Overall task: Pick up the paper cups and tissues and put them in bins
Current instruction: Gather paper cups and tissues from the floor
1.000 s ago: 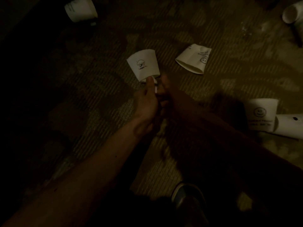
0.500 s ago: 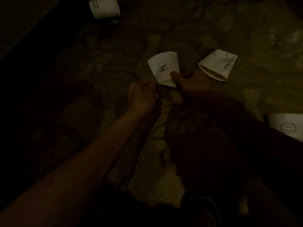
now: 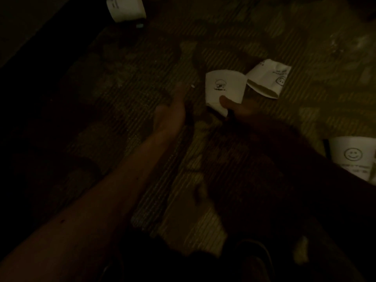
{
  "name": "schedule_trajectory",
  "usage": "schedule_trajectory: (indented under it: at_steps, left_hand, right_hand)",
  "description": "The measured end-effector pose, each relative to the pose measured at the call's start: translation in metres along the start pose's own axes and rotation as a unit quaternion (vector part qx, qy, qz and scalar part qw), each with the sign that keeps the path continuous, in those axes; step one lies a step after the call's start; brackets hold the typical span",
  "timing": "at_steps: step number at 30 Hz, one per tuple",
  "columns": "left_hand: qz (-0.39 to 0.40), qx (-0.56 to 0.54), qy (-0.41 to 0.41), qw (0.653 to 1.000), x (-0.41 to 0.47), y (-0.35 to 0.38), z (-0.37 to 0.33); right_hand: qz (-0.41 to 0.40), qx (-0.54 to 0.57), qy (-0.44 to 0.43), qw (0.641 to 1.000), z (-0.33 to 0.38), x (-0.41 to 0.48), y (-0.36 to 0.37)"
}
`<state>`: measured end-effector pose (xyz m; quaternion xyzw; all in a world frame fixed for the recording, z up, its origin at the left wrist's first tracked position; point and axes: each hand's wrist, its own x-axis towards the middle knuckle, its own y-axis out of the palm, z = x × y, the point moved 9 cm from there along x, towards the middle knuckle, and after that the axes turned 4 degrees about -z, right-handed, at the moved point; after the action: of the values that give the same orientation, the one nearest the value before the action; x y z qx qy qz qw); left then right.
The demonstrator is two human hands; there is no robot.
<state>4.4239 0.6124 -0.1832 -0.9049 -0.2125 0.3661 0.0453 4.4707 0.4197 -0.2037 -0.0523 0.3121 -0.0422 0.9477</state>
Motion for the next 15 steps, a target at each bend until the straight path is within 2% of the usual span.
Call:
schedule_trajectory:
  at_steps: [4, 9, 12, 15]
  left_hand:
    - [0.155, -0.034, 0.002, 0.987, -0.02, 0.057, -0.01]
    - [0.165, -0.082, -0.037, 0.982, -0.035, 0.102, -0.013]
    - [0.166, -0.08, -0.029, 0.982, -0.036, 0.111, -0.012]
    - [0.166, -0.092, -0.009, 0.982, -0.033, 0.115, -0.017]
  right_hand:
    - [0.087, 0.042, 0.09, 0.991, -0.013, -0.034, -0.011]
    - [0.131, 0.029, 0.086, 0.987, -0.011, -0.052, -0.024]
    - [0.11, 0.004, 0.064, 0.992, -0.008, -0.047, -0.043]
    - [0.002, -0.147, -0.023, 0.989, 0.013, -0.025, -0.079]
